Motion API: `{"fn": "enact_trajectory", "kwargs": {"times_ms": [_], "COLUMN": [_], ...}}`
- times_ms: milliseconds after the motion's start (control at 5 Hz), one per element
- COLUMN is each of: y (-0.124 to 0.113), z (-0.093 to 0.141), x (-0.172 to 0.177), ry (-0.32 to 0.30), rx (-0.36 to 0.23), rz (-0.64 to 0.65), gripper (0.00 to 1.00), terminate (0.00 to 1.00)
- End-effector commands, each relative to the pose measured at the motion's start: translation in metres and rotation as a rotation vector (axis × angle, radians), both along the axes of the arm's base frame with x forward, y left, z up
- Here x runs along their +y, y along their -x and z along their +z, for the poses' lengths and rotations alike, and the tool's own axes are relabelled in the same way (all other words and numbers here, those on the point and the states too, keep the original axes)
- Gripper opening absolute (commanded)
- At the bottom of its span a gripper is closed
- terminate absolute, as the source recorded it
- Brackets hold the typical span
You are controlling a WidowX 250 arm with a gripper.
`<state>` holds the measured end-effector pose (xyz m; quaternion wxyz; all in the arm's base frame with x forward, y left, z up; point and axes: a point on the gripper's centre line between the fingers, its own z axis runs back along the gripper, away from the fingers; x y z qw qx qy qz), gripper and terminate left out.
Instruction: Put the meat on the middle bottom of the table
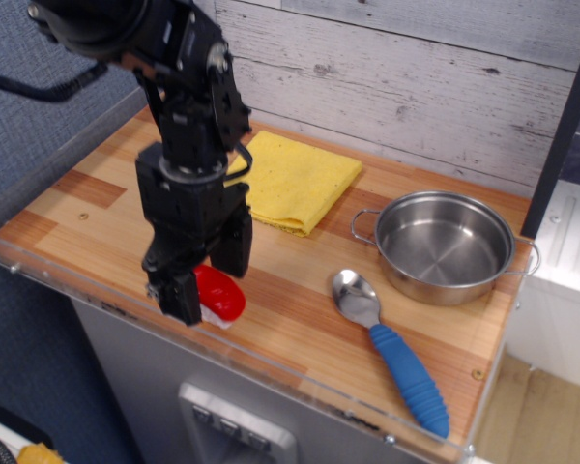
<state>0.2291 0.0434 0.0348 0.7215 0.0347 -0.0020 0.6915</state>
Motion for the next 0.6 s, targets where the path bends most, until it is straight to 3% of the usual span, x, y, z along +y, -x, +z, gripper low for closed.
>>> {"fn": "enact_trajectory", "kwargs": {"times_ms": [0,200,400], "y": [-0.024,-0.026,-0.025], "z": [0.048,0.059,0.060], "x": [-0.024,-0.040,-0.057], "ry": [-0.104,-0.172,-0.201], "rx": [-0.002,-0.002,0.007], "rz": [-0.244,-0.495,-0.747], "gripper": [1.00,1.00,1.00], "terminate": [0.00,0.00,0.00]}}
